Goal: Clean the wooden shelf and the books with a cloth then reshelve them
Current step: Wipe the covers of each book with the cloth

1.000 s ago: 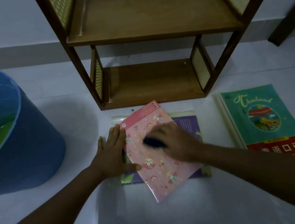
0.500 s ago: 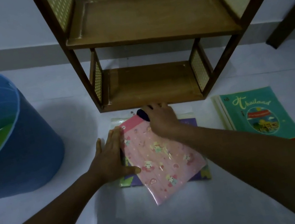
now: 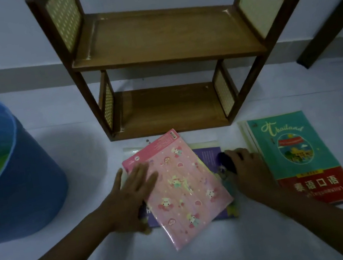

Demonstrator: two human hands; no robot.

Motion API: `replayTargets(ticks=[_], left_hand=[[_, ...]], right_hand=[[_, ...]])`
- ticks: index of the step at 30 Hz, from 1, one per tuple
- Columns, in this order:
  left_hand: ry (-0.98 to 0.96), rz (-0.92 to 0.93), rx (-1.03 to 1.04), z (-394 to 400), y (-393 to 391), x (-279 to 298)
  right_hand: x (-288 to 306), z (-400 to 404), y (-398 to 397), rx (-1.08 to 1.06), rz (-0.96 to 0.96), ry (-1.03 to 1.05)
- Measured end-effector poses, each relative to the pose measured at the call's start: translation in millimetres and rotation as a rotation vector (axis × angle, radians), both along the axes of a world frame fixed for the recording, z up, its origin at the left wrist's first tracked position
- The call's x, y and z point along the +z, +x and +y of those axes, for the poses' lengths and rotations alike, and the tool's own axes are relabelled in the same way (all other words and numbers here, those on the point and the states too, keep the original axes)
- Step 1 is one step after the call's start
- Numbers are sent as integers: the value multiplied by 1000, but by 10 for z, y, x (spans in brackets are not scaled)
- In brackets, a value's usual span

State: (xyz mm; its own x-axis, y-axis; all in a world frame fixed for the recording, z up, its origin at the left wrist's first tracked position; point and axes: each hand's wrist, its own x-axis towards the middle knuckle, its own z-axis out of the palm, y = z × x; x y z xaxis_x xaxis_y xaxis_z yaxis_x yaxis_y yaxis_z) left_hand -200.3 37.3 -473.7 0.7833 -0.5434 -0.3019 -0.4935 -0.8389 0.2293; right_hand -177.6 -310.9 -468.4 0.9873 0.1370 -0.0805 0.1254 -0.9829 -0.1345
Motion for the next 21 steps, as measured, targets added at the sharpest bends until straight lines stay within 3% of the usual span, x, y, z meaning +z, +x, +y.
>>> replayTargets(ticks=[5,7,8,9,11,13,16,18,21], left_hand=[[-19,-93,-148,-374,-322,-107],[-25,-202,-190,-373,-344,-56],[-119,-262,-175,-344,-349,5],[-280,-292,-115,-336,-345,108],[-663,-257,66,-357,-274,441],[-884,-236,229,-453,-130,837],[-1007,-229,467,-592,59,1213],[-1085,-115,588,-639,95,1232],[-1065,-26,682,-682,76,1118]], right_hand=[[-24,-252,-76,156,107,-114],[20,-279,12,71,233,-33],[71,-302,67,10,323,56],[121,-334,119,0,351,173],[255,-319,177,57,188,452],[468,-165,173,96,78,680],[751,154,149,22,52,953],[819,272,154,-74,44,1132],[741,337,69,-137,80,1131]])
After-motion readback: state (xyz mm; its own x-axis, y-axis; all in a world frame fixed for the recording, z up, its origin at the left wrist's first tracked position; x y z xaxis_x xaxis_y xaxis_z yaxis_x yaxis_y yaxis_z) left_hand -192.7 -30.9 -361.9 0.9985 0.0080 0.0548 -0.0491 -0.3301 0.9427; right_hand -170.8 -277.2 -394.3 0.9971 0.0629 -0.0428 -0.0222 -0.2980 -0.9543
